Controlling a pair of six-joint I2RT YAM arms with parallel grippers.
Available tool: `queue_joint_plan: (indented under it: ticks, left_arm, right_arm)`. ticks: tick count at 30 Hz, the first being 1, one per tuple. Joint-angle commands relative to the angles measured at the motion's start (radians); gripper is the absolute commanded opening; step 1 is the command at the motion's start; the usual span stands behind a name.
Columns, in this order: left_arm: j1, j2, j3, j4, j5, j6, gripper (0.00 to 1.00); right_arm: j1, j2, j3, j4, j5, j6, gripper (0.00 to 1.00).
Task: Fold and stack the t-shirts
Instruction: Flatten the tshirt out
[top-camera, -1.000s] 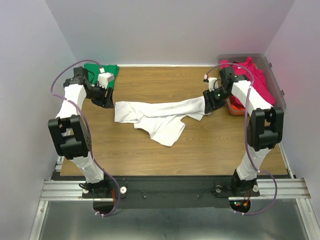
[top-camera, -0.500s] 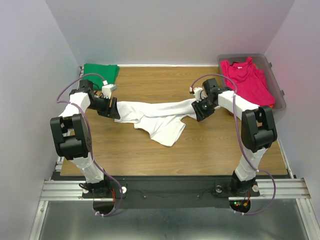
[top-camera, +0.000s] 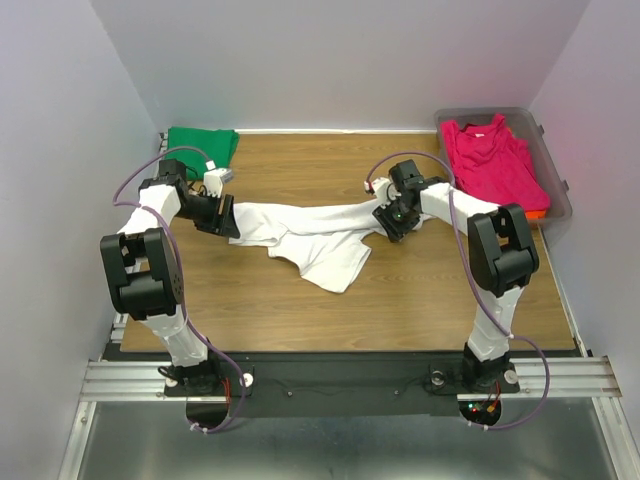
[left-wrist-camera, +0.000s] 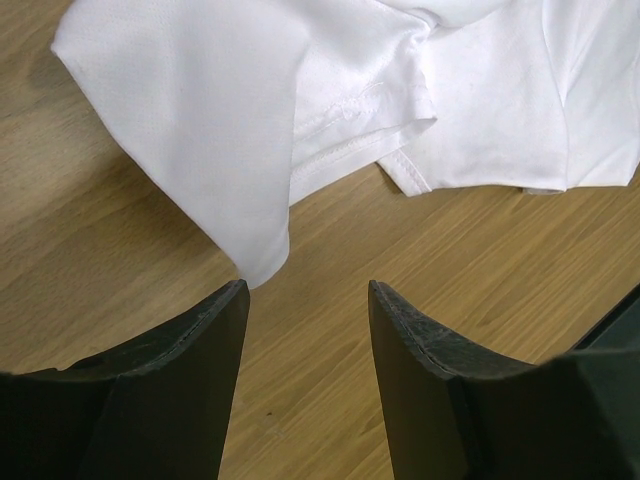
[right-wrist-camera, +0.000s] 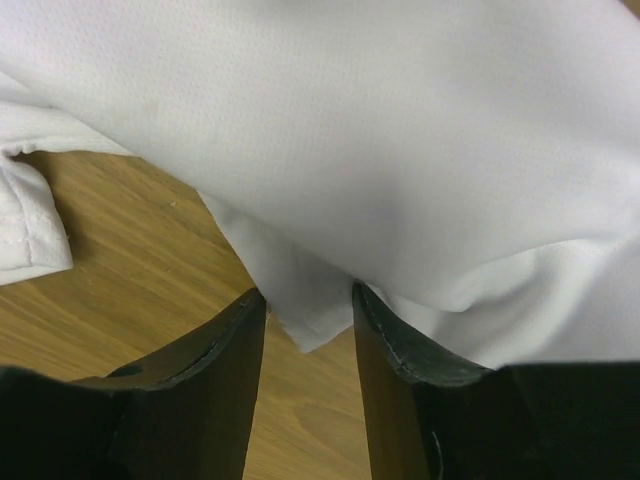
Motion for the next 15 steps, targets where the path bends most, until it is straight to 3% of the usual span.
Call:
queue_joint_plan:
  ticks: [1, 3, 4, 9, 12, 15]
  left_arm:
    - [-0.001, -0.043, 0.033, -0.032, -0.006, 0.042, 0.63]
    - [-0.001, -0.054, 0.036, -0.043, -0.019, 0.091, 0.63]
    - [-0.002, -0.071, 0.032, -0.043, -0.044, 0.116, 0.63]
    - [-0.013, -0.117, 0.009, -0.005, -0.157, 0.261, 0.6]
    - [-0.015, -0.067, 0.036, 0.005, -0.223, 0.246, 0.6]
    - [-0.012, 0.01, 0.09, -0.066, -0.159, 0.197, 0.6]
  right_arm:
    - [0.011, 0.037, 0.016, 0.028, 0.028, -0.031, 0.45]
    - [0.011, 0.045, 0.008, 0.029, 0.037, -0.034, 0.38]
    - [0.013, 0.045, -0.001, 0.034, 0.043, -0.037, 0.27]
    - [0.011, 0.025, -0.004, 0.036, 0.054, -0.039, 0.01]
    - [0.011, 0.009, 0.008, 0.034, 0.054, -0.034, 0.01]
    - [0.011, -0.001, 0.019, 0.026, 0.053, -0.026, 0.01]
